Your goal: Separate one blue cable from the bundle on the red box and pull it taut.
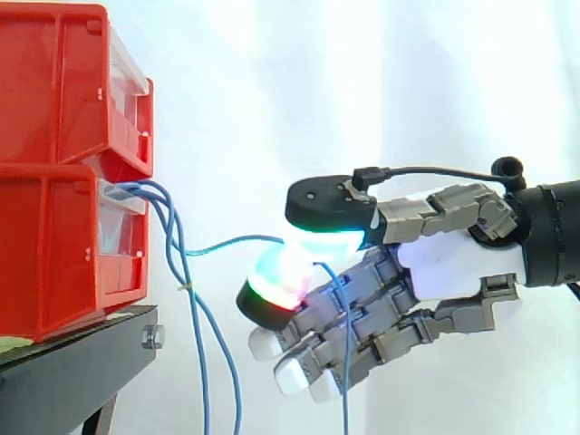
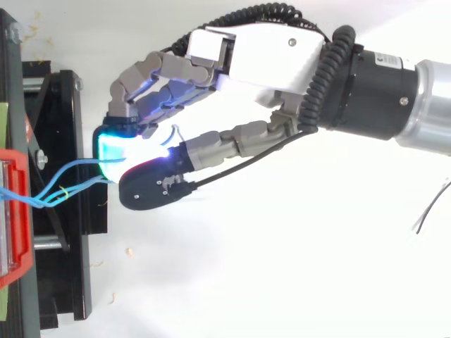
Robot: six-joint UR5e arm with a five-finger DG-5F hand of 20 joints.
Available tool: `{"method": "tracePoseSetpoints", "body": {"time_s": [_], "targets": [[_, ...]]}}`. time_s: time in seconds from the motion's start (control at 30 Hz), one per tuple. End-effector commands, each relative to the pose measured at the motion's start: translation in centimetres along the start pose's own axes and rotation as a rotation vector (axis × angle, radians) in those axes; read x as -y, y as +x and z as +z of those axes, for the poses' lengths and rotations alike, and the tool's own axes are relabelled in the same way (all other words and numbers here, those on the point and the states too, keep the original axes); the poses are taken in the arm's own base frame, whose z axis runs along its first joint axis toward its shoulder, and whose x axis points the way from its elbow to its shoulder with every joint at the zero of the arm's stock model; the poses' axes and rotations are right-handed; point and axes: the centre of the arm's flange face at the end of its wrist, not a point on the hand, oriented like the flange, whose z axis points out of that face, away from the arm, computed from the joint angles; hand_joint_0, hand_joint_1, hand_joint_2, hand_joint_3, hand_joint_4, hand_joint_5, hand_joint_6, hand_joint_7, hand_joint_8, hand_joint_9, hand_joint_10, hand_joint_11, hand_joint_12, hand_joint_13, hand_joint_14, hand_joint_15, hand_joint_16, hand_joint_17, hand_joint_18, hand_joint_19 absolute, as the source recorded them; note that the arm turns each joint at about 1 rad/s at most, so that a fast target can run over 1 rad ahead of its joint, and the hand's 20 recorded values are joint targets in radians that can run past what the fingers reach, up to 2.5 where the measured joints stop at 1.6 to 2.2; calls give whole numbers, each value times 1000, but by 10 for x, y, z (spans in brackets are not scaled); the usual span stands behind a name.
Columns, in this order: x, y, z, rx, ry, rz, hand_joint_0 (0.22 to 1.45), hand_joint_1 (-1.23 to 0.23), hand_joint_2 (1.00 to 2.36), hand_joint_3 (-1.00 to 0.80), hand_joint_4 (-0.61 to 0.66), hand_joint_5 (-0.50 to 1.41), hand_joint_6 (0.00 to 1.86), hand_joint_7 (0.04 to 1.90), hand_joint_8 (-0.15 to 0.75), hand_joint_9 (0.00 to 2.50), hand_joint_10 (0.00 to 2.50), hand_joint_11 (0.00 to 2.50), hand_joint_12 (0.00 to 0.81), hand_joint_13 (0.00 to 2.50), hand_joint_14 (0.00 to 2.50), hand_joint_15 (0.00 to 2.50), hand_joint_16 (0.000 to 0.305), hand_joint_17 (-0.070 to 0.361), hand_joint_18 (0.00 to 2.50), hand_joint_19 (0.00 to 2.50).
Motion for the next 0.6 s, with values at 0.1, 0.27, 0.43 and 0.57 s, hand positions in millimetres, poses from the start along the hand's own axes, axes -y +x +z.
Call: {"method": "tracePoseSetpoints", "body": {"time_s": [0.1,0.27,0.43,0.57], "targets": [[7,6,1,3,-32,8,606,-744,1024,-201,30,-102,936,947,188,751,11,267,268,694,19,409,43,96,470,478],[8,10,1,-2,-33,3,606,-744,1024,-201,28,-102,937,938,191,756,11,279,269,696,18,417,43,96,472,477],[9,10,0,-4,-31,1,607,-744,1024,-200,33,-102,937,945,190,762,11,281,269,698,18,418,43,96,472,478],[9,10,1,-5,-31,0,607,-744,1024,-201,34,-102,937,943,192,764,13,281,270,700,18,420,42,96,473,480]]}}
